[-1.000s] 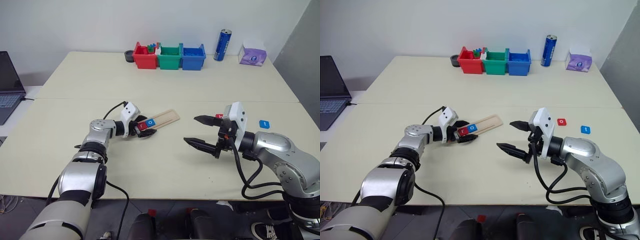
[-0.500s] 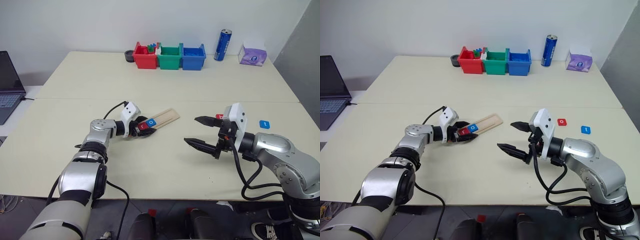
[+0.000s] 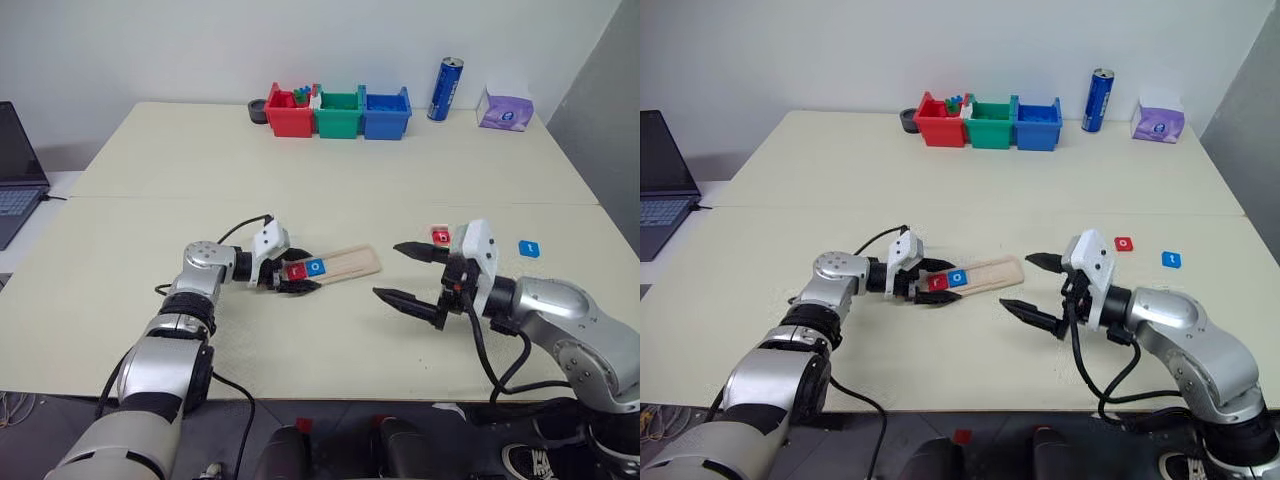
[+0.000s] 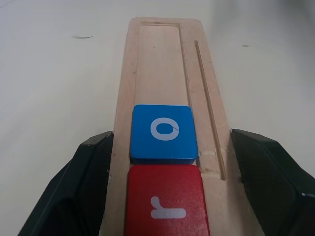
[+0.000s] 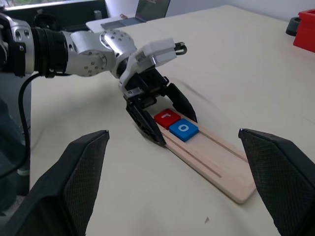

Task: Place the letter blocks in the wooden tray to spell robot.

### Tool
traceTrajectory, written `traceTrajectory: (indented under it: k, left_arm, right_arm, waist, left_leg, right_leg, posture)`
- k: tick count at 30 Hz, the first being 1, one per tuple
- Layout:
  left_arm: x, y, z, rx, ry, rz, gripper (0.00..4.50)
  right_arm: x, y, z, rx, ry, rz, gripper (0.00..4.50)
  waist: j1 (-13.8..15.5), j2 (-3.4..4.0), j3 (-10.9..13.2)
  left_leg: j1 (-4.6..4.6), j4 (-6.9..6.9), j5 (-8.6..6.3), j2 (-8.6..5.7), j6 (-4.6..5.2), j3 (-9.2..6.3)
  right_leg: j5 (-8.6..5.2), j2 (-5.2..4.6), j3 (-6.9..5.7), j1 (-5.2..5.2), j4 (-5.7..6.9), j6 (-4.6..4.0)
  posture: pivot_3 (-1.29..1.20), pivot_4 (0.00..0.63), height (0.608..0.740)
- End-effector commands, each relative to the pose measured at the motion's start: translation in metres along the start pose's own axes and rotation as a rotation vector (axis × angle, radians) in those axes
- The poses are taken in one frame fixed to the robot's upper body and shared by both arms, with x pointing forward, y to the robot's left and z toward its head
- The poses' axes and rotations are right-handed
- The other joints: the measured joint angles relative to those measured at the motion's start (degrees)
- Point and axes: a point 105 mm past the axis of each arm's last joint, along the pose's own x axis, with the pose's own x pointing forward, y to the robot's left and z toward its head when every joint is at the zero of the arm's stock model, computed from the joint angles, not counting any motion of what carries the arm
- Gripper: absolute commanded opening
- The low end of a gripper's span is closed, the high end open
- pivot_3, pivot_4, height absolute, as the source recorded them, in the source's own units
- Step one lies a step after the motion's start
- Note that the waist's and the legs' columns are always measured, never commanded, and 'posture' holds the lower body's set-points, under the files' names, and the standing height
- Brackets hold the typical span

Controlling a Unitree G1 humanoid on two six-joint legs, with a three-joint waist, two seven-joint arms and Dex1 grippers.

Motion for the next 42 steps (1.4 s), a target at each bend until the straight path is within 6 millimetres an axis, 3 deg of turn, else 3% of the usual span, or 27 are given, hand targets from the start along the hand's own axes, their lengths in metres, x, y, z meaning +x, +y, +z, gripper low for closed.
traceTrajectory:
  k: [1, 7, 19, 42]
  left_arm:
    - [0.001, -0.022, 0.006, 0.065, -0.035, -0.122, 3.38]
    - [-0.002, -0.043, 0.008, 0.107, -0.033, -0.188, 3.38]
    - [-0.007, -0.031, 0.012, 0.118, -0.020, -0.123, 3.38]
    - [0.014, -0.043, 0.009, 0.110, -0.028, -0.170, 3.38]
  right_arm:
    - [-0.017, 0.020, 0.001, -0.099, 0.016, 0.061, 4.50]
    - [-0.030, 0.040, -0.013, -0.101, 0.061, 0.146, 4.50]
    - [-0.018, 0.024, -0.008, -0.099, 0.009, 0.103, 4.50]
    - [-0.011, 0.020, -0.005, -0.101, -0.015, 0.097, 4.50]
  waist:
    - [-0.01, 0.00, 0.00]
    - [-0.17, -0.01, 0.00]
    - [-0.18, -0.05, 0.03]
    - [-0.17, -0.05, 0.03]
  left_leg:
    - [-0.01, -0.02, 0.00, 0.01, 0.00, 0.01]
    - [0.11, 0.03, 0.00, 0.02, 0.00, 0.00]
    - [0.17, 0.06, 0.01, 0.03, 0.00, -0.01]
    - [0.14, 0.06, 0.00, 0.02, 0.01, -0.01]
  right_leg:
    - [0.00, 0.00, 0.03, 0.00, -0.03, 0.01]
    - [0.00, 0.05, 0.16, 0.07, 0.12, 0.01]
    - [0.01, 0.15, 0.15, 0.06, 0.22, -0.01]
    - [0.01, 0.13, 0.16, 0.06, 0.12, -0.02]
  posture:
    - [0.00, 0.150, 0.740]
    - [0.00, 0.150, 0.740]
    - [0.00, 0.150, 0.740]
    - [0.00, 0.150, 0.740]
